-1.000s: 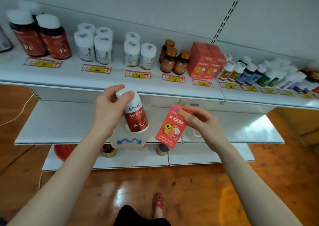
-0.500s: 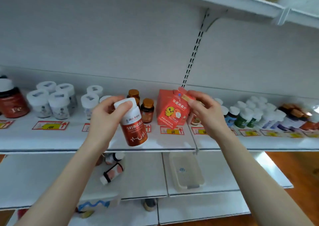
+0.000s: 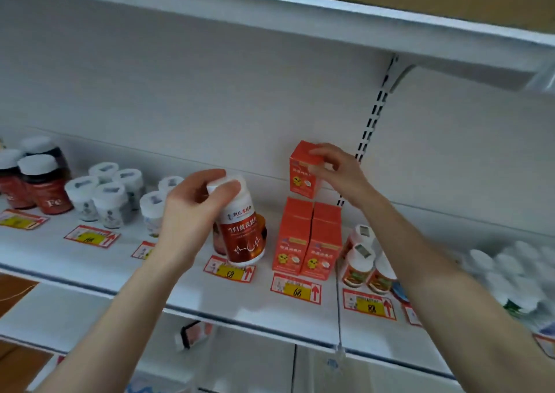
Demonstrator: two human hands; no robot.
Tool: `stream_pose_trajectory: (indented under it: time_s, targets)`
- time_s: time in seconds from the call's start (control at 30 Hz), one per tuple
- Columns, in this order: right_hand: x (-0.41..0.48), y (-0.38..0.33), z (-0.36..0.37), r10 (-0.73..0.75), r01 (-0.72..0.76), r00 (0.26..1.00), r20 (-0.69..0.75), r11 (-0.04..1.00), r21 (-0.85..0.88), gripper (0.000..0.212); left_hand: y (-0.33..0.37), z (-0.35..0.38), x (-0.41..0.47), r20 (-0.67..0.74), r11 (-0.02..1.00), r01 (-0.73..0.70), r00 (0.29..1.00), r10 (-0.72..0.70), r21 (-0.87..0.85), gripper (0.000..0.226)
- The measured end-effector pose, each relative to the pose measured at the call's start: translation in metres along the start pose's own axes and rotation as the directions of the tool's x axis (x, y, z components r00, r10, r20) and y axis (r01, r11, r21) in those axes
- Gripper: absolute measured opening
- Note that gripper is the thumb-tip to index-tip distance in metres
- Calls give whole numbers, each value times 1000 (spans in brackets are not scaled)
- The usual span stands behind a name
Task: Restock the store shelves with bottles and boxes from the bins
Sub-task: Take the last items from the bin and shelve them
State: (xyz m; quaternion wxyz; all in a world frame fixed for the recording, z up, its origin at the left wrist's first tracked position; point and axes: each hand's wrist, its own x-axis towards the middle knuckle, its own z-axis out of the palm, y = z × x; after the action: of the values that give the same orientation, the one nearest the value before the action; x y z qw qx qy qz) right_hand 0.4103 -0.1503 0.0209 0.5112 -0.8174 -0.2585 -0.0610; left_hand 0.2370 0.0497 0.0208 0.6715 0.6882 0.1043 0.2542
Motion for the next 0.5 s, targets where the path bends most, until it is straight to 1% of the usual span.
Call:
stream_pose_trajectory:
  time_s: [0.1, 0.2, 0.33, 0.43, 0.5]
  targets:
    - [10, 12, -2, 94, -94, 989, 113, 996, -6, 29, 0, 5, 1, -16, 1000, 4, 1000, -4, 9, 32]
    - [17, 24, -4, 187, -185, 962, 200, 982, -30, 26, -1, 9, 3, -23, 1000, 1, 1000, 0, 31, 35]
    - [22, 39, -4, 245, -217, 934, 258, 967, -132, 27, -4, 15, 6, -37, 998, -2, 999, 4, 68, 22]
    - [20, 46, -1, 308, -251, 901, 306, 944, -212, 32, -6, 19, 9, -48, 998, 15, 999, -12, 60, 21]
    - [17, 51, 1, 344, -275, 876, 338, 932, -235, 33, -7, 21, 11, -55, 998, 20, 998, -17, 52, 21]
